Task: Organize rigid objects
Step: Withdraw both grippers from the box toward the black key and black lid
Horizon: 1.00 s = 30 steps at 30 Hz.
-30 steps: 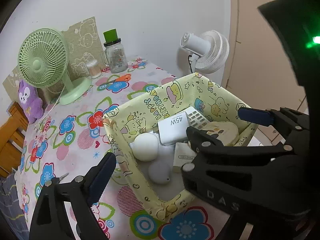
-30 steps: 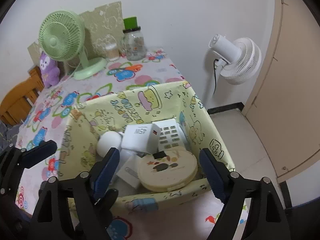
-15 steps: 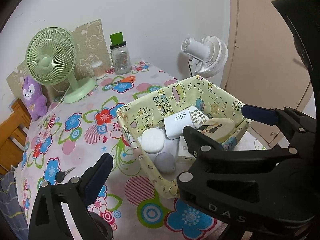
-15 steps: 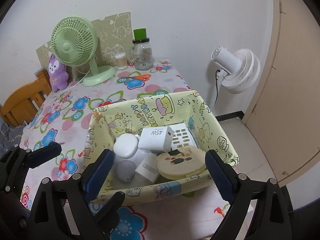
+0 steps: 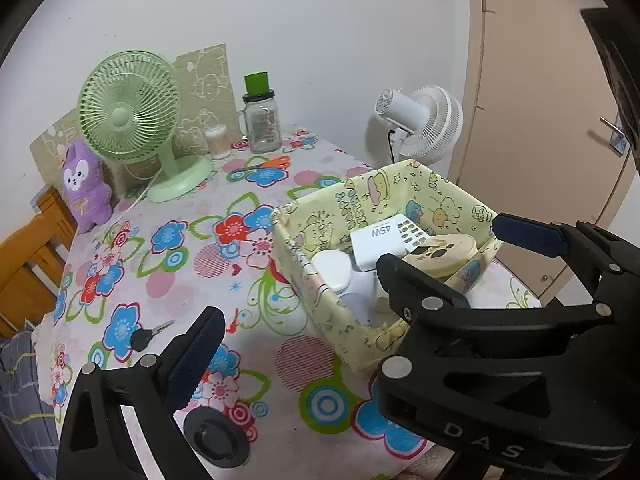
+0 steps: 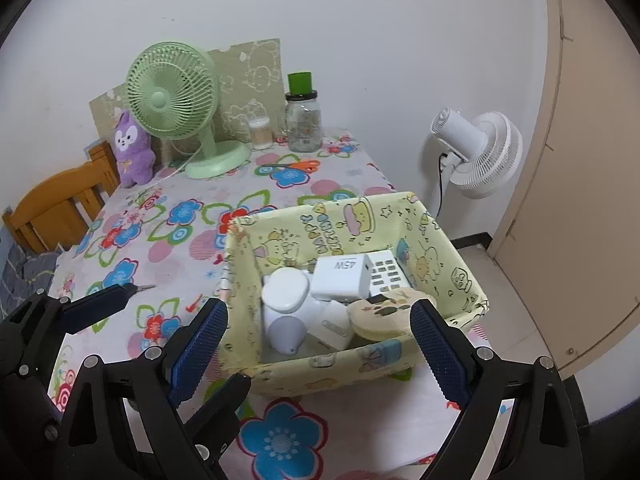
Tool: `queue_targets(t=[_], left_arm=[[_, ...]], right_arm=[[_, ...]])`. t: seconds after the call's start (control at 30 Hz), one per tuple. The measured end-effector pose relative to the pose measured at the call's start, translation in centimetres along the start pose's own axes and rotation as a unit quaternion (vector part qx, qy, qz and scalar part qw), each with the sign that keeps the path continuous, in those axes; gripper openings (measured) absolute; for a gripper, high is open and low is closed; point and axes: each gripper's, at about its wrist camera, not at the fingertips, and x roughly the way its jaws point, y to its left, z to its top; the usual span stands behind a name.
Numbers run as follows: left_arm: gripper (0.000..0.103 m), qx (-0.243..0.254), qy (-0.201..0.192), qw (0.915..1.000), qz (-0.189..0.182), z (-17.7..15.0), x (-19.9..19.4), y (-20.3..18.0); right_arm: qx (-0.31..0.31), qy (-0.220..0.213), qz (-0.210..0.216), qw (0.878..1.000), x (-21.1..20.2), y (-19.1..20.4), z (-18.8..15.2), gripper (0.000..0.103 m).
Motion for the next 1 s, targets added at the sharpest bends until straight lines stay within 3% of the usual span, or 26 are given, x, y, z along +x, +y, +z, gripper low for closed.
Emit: queue_targets(t=[1.0], left_arm=[[0.102,-0.051,-0.014,0.9980,0.033,-4.3,-4.2,5.7]], right_arm=[[-0.054,-0.029,0.031,0.998,-3.2,7.9,-1.6,0.094]])
